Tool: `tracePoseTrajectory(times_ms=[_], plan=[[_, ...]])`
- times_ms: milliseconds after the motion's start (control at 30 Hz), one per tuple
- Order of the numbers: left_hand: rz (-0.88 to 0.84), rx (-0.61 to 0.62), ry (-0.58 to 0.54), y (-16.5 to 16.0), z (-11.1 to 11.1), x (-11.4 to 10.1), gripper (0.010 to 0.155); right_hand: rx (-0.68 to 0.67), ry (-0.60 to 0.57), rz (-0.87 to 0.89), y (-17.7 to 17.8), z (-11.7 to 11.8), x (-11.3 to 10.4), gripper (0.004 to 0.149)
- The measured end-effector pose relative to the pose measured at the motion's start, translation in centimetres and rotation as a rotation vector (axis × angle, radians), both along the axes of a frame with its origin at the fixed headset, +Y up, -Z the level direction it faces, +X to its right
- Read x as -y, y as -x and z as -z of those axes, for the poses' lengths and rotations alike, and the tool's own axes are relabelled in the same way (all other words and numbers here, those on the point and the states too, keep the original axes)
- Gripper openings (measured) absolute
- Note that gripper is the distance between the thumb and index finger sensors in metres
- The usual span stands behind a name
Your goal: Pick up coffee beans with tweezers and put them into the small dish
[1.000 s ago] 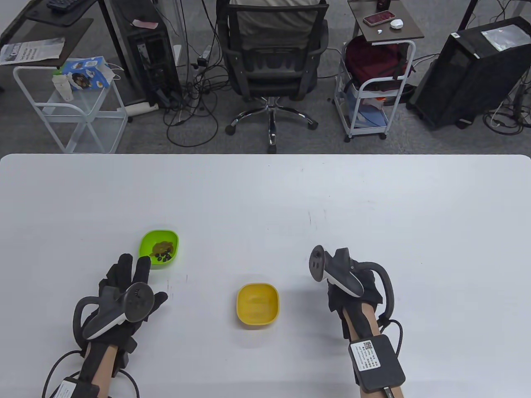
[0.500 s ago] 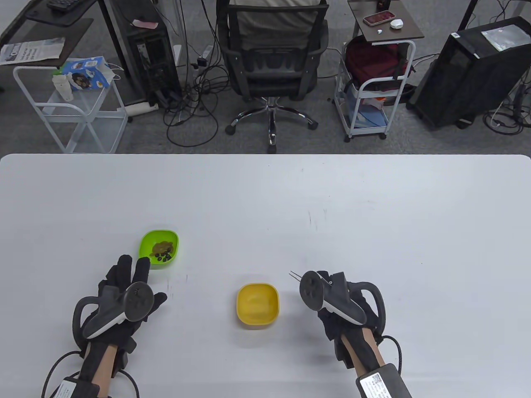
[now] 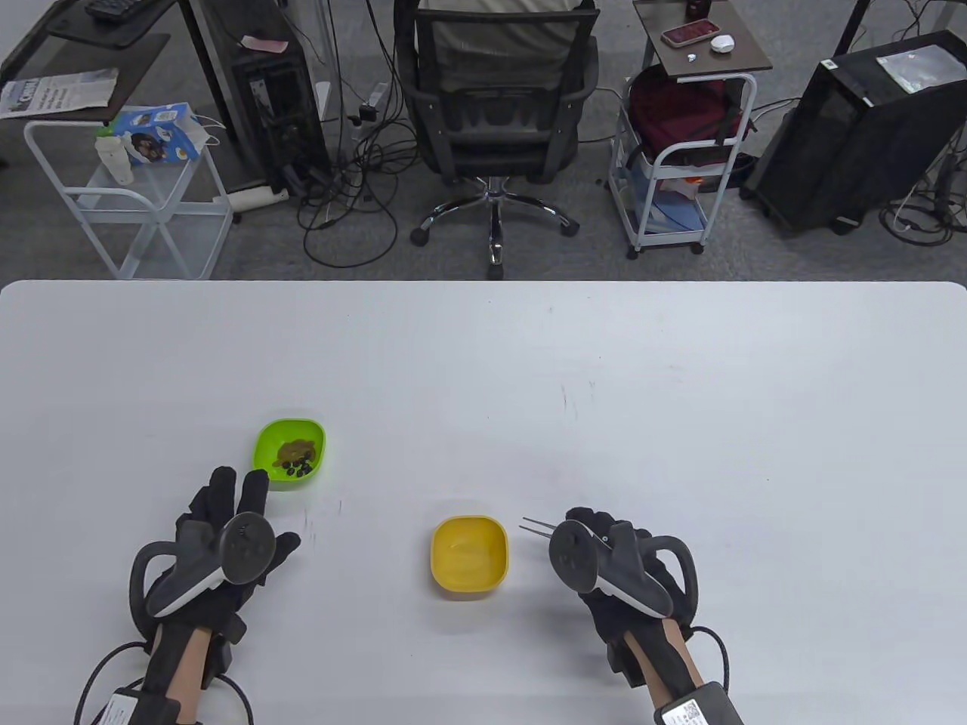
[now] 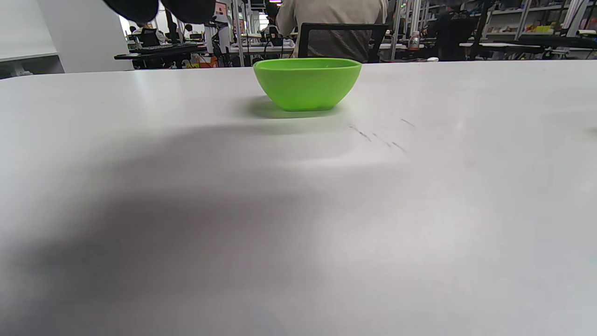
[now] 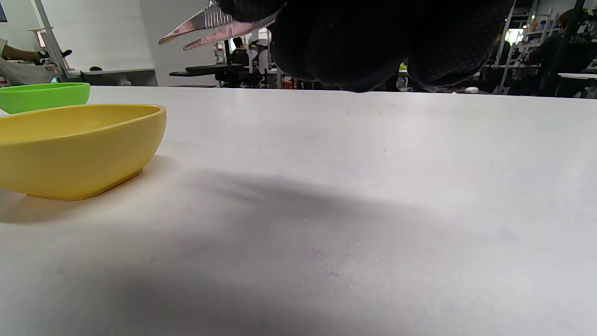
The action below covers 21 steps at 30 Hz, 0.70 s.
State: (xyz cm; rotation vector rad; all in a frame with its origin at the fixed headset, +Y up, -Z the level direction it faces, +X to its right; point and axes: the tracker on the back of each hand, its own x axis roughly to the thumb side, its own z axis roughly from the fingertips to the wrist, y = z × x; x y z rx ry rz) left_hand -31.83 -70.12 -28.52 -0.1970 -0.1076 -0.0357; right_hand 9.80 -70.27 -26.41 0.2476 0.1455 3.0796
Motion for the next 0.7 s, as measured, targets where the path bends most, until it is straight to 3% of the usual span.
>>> tracePoseTrajectory(times_ms=[333, 633, 700], plan=[[-0.035, 0.030, 0.061, -0.9, 3.1, -0.4, 0.091, 0.007, 0.015, 0.032, -0.4, 0.2, 0.3, 0.050], [-0.016, 0.002, 0.216, -0.5, 8.9, -1.3, 0.108, 0.000, 0.030, 0.040, -0.4, 0.2, 0.5, 0.050], [-0.013, -0.004, 0.293, -0.1, 10.4, -1.4, 0.114, -0.005, 0.037, 0.042, -0.3, 0.2, 0.6, 0.050]])
